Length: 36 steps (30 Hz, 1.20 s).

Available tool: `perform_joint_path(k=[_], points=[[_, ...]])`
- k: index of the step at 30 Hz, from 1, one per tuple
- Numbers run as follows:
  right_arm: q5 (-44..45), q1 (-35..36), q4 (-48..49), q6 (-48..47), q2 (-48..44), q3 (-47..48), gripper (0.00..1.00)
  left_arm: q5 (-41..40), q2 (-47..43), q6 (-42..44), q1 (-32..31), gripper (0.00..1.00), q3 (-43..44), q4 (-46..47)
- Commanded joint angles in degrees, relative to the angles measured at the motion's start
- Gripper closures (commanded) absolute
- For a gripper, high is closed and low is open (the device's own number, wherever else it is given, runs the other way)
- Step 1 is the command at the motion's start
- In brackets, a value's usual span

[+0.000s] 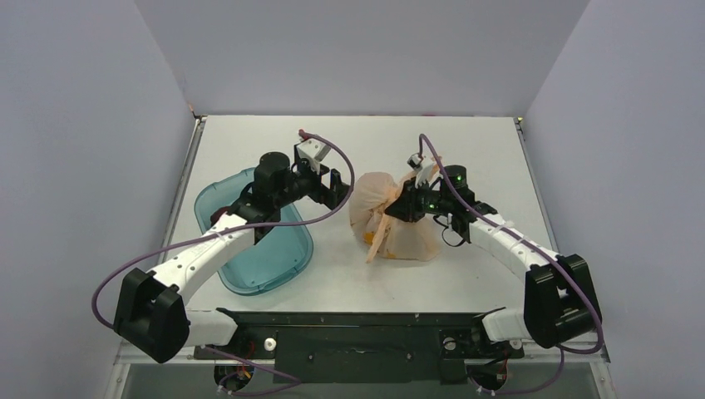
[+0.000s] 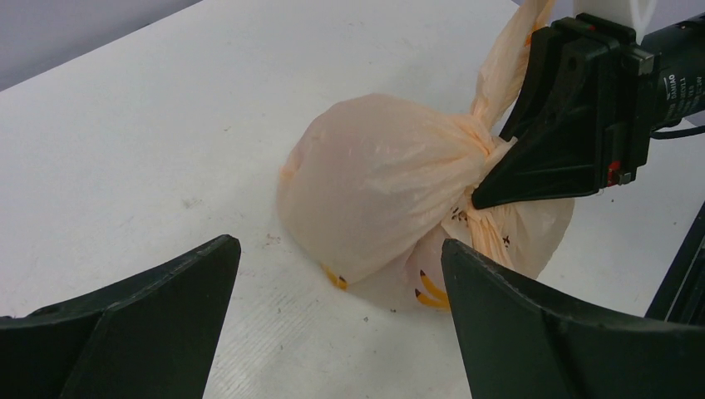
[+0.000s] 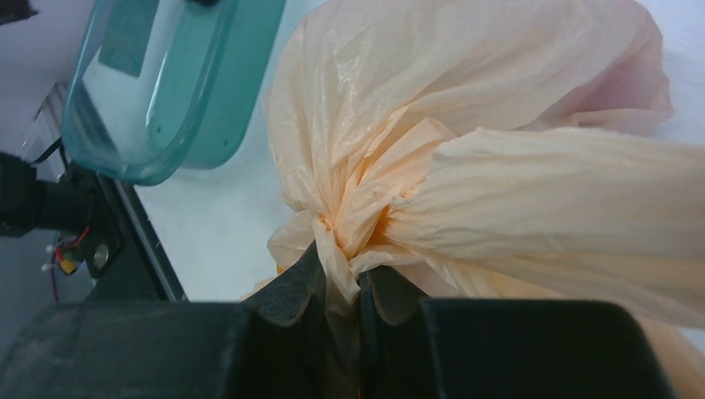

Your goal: Take the fake fruits out of the plastic bag

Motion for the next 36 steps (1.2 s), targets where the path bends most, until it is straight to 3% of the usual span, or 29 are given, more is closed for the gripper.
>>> perform_joint_path(k=[1, 13, 20, 22, 24, 28, 36], points=[[-10.61, 2.72, 0.30, -4.80, 2.31, 4.00, 0.96, 4.17, 2.11, -0.48, 0.20, 0.12, 4.04, 0.04], [-9.86, 5.36, -3.80, -8.50, 2.12, 4.67, 0.86, 10.49, 6.73, 0.04, -2.79, 0.12, 5.11, -1.05], [-7.71, 5.41, -2.64, -8.84, 0.22, 3.18, 0.75, 14.58, 11.71, 1.25, -4.58, 0.14, 7.69, -5.39], [-7.14, 5.43, -2.33, -8.96, -0.53, 2.70, 0.70, 14.75, 13.32, 1.22, -4.61, 0.25, 8.84, -7.01], [-6.64, 5.45, -2.35, -9.15, -1.11, 2.41, 0.67, 14.08, 14.76, 1.49, -4.66, 0.54, 10.55, -9.91], [-3.22, 5.50, -2.73, -9.33, -2.56, 1.92, 0.64, 12.42, 15.92, 2.50, -4.68, 0.82, 12.78, -12.98], [19.23, 9.77, -0.95, -10.68, -14.56, -4.22, 0.58, 11.52, 15.16, 2.58, -4.72, 0.96, 12.68, -12.49]])
